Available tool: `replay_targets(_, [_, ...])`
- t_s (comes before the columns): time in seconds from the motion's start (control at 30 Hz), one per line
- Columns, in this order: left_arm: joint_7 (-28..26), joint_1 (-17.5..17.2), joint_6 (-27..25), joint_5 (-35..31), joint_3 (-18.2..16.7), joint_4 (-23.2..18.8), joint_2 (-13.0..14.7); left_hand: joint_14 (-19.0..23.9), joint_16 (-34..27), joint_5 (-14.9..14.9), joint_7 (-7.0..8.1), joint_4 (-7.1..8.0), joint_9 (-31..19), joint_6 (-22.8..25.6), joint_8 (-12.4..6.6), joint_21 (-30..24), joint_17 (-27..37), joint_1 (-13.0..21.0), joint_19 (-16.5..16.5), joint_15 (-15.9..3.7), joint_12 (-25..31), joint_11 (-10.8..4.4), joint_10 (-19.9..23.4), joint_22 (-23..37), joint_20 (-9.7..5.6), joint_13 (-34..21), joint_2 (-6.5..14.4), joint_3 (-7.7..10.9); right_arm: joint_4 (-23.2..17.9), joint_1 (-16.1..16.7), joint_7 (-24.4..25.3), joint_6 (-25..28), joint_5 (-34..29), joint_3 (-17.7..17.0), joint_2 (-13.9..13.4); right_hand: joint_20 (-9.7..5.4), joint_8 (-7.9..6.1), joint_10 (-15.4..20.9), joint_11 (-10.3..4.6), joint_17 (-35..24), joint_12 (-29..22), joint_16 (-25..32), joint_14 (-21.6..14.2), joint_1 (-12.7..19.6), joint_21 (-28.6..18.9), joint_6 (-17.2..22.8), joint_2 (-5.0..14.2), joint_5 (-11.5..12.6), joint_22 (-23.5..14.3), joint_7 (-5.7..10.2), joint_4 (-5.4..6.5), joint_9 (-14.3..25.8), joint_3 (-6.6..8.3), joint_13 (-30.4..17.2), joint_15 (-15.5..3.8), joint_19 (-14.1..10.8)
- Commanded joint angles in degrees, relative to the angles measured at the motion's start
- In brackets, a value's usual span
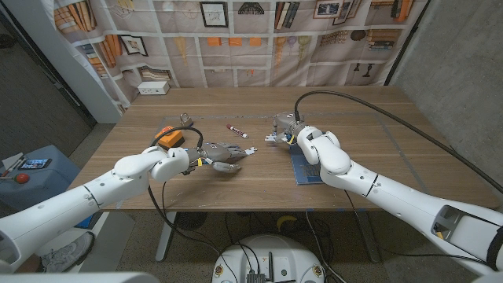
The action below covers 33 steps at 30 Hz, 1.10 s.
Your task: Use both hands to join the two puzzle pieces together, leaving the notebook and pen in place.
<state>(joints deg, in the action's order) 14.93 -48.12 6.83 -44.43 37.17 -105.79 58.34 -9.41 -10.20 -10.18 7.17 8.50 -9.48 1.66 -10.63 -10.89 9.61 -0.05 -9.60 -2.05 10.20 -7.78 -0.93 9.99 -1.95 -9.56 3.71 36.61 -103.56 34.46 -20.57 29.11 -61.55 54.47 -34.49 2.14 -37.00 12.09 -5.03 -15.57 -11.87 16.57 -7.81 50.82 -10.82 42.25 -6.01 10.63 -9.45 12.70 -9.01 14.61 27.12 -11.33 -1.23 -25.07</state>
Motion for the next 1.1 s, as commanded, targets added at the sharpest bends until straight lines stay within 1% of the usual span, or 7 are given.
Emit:
replay_targets(0.03, [0.3,-0.4,-0.5,-0.3,-0.2,-0.6,0.3,-2.6,-0.2,-0.4,0.26,-0.40,-0.3,0.3,-0.31,-0.6,0.1,0.6,-7.1,-4.68,0.5,0.00,0.5,0.1,-3.34,-0.2,4.5,0.12,1.4,-0.4,1.1,-1.9,-0.3,0.6,1.0,-0.06,-0.01,0.5,0.28,-0.3,0.0,0.3,-0.3,0.3,-0.3,0.7,0.52,0.3,-0.3,0.04,-0.22,0.1,-0.02,-0.1,-0.10,-0.4])
replay_targets(0.5, [0.7,-0.4,-0.3,-0.6,-0.1,-0.8,0.3,-2.0,-0.1,-0.4,0.22,-0.68,-0.4,1.2,-0.30,-0.7,0.0,0.7,-6.5,-4.72,0.7,-0.01,1.1,0.1,-3.32,-0.2,4.5,0.38,3.4,-1.5,3.5,-6.3,-0.2,1.5,0.9,-0.33,0.08,0.9,0.33,-0.4,-0.1,0.4,-0.6,0.4,-0.4,0.6,0.48,0.3,-0.3,0.04,-0.24,0.1,-0.07,-0.1,-0.32,-0.7])
replay_targets(1.1, [0.5,-0.5,-0.5,-1.0,-0.2,-1.0,0.2,-1.7,-0.1,-0.4,0.15,-0.88,-0.4,1.5,-0.25,-0.8,0.0,0.8,-6.1,-4.84,0.6,-0.04,1.3,0.1,-3.30,-0.2,4.6,0.57,6.0,-3.4,4.8,-11.1,-0.1,2.2,0.9,-0.43,0.22,0.9,0.16,-0.4,0.0,0.3,-0.7,0.7,-0.4,0.4,0.60,0.3,-0.3,0.05,-0.32,0.0,0.08,-0.2,-0.49,-0.8])
